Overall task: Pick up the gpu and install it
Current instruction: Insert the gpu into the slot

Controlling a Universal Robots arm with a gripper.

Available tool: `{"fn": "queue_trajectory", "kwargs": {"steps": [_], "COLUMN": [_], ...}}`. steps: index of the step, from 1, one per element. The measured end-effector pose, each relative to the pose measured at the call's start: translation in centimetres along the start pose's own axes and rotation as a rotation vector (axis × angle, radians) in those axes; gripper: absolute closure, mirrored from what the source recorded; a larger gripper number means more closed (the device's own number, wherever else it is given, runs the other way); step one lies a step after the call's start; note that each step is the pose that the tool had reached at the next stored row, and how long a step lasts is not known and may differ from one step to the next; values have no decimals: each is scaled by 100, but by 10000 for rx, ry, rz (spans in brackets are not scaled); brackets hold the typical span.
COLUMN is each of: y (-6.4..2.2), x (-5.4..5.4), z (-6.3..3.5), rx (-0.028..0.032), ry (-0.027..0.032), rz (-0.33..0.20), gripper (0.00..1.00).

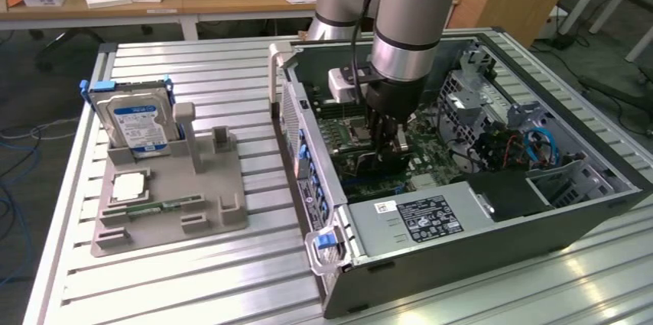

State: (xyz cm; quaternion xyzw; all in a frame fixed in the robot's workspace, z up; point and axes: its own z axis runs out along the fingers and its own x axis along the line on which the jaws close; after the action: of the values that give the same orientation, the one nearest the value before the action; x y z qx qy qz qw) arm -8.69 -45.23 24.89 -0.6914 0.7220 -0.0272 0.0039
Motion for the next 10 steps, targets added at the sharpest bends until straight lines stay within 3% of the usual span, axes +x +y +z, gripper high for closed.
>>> {"fn": "queue_trajectory", "kwargs": {"steps": [10], "y": [-2], "x": [1], "z": [-36], "rx": [7], "ry": [-2], "rz": [1], "gripper": [74]}}
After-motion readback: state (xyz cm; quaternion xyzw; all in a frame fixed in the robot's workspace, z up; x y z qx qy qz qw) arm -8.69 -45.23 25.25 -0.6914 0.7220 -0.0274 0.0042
